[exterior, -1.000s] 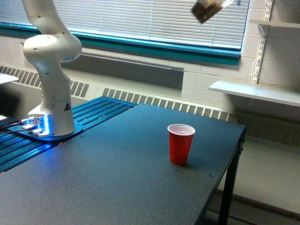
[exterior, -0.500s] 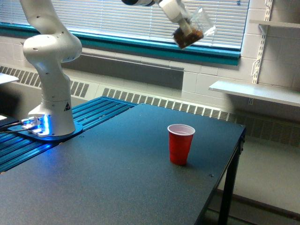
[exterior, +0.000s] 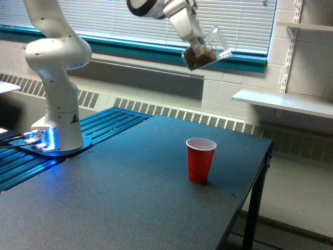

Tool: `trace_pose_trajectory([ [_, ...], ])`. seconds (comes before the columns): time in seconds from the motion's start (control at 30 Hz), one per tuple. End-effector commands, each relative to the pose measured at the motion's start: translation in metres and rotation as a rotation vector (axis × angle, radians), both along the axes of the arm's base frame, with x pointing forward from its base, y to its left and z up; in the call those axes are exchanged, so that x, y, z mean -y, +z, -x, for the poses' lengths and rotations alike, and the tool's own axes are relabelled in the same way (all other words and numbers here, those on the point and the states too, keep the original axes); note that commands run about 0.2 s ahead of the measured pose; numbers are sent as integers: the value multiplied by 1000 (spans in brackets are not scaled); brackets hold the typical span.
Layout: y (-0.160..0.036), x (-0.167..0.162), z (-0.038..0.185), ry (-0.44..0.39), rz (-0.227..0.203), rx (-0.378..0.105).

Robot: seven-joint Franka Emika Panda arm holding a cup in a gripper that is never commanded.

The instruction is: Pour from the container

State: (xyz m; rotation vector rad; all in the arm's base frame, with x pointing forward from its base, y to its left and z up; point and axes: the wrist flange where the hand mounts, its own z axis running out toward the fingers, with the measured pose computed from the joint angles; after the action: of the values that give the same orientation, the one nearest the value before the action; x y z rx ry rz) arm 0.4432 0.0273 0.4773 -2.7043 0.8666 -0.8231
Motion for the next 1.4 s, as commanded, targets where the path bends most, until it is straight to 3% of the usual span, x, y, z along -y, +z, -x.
trace_pose_trajectory([
  [0.03,-22,7,6,-46,-5,-49],
  [0.77,-80,4,19,-93,69,-163],
  [1.4,-113,3,16,-120,118,-260],
])
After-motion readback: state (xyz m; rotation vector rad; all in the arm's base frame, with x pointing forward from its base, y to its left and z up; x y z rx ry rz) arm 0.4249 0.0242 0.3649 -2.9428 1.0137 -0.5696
